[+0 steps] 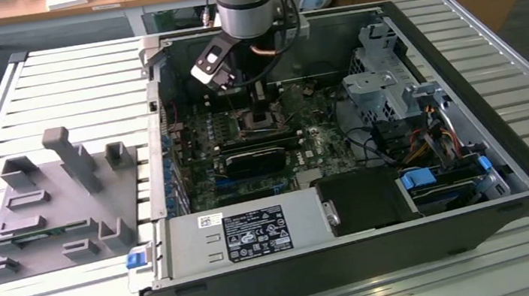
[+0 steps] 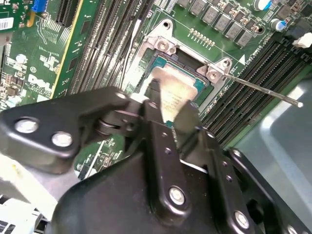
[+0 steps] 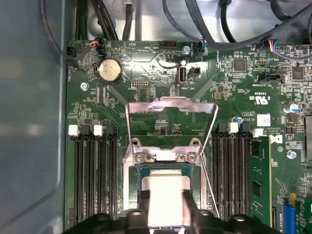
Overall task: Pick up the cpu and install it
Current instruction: 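Place the cpu into insertion slot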
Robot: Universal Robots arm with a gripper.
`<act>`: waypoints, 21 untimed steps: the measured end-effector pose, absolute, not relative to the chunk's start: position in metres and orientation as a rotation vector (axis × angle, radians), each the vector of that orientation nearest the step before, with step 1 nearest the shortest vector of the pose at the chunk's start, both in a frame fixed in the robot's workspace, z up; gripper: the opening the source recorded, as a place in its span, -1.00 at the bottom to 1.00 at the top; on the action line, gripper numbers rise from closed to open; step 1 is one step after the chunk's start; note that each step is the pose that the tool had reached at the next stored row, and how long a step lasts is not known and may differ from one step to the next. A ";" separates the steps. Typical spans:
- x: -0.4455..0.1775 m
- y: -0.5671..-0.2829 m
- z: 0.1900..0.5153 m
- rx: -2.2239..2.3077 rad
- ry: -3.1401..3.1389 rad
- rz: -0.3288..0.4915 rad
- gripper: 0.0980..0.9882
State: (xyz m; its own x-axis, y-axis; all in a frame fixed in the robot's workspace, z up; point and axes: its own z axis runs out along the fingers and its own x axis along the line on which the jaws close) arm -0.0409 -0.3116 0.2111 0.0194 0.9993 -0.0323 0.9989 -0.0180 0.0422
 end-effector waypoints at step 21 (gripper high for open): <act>-0.041 -0.312 0.216 2.205 2.163 0.010 -0.98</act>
State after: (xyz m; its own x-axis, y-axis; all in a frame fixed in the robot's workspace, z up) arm -0.0409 -0.3116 0.2162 0.0198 0.9993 -0.0325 0.9989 -0.0185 0.0421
